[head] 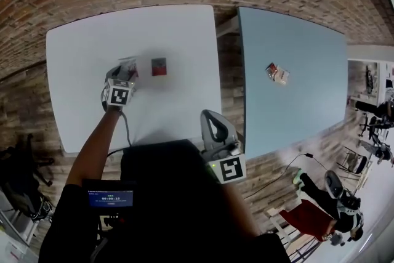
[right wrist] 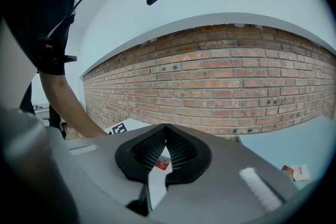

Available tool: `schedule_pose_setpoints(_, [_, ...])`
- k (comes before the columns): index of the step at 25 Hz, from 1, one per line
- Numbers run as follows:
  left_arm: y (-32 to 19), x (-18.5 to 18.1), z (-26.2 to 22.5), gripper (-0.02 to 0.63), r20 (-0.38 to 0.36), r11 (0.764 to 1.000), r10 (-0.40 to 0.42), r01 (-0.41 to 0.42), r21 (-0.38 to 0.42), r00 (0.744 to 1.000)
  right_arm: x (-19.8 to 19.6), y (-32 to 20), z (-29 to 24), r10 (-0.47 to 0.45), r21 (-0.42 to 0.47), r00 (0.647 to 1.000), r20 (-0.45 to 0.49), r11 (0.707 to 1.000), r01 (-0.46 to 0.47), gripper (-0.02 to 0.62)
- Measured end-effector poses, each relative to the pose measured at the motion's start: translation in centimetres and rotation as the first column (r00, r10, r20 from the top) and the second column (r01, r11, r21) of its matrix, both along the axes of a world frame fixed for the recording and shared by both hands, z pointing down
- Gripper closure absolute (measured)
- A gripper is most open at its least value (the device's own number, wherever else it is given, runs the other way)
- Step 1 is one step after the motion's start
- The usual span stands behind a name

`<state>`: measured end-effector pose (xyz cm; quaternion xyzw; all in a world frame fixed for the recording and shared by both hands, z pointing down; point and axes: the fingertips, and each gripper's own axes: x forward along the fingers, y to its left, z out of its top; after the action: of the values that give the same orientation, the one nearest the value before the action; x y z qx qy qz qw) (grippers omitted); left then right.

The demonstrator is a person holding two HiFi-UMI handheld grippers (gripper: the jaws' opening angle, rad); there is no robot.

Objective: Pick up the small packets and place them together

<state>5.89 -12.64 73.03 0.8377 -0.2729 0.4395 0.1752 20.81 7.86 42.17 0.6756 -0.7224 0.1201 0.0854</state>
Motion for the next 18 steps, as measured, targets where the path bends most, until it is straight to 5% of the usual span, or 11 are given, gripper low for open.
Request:
schedule_pose_setpoints(15, [0.6, 0.5, -3.2, 0.303, -0.072, 1.0, 0.011, -0.009, 0.021, 0.997, 1.3, 1.0, -0.3, 0.056, 0.027, 0.998, 0.002, 0.998, -0.056, 0.592])
schedule_pose_setpoints(18, [1.8, -0.1, -7.5, 0.437, -0.211, 0.998, -0.007, 0.021, 0.061, 0.977, 0.7, 1.0, -0.7, 0.039, 0.059, 0.999, 0.036, 0.997, -0.041, 0.592])
